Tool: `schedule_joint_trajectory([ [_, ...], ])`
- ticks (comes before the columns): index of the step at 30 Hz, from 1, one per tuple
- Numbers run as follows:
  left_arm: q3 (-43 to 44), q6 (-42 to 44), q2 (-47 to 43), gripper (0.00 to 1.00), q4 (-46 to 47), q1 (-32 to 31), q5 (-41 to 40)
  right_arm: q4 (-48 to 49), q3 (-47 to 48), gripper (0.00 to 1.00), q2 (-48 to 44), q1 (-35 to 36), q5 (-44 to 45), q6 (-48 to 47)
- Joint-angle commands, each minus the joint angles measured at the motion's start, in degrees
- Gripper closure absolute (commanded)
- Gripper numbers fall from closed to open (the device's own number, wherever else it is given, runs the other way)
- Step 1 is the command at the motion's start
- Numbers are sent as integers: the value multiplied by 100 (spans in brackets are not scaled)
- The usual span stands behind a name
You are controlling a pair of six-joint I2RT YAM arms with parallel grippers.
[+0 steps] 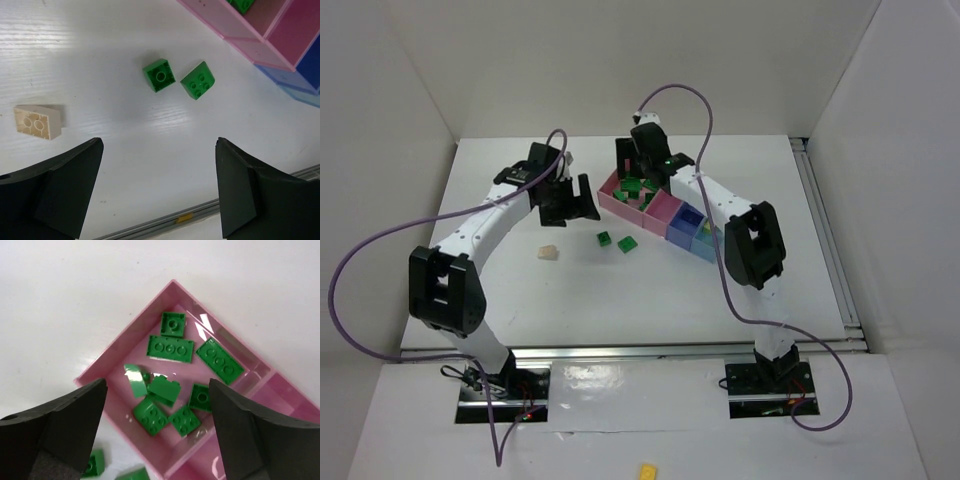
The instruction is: Sort the legos into containers by color
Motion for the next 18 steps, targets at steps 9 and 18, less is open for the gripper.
schedule_joint_trajectory([
  [9,-85,113,791,10,201,-695,-542,-80,-523,5,-999,-125,176,-50],
  [18,-156,-826,1152,16,325,-872,-947,-19,-1815,5,-2265,-125,414,55],
])
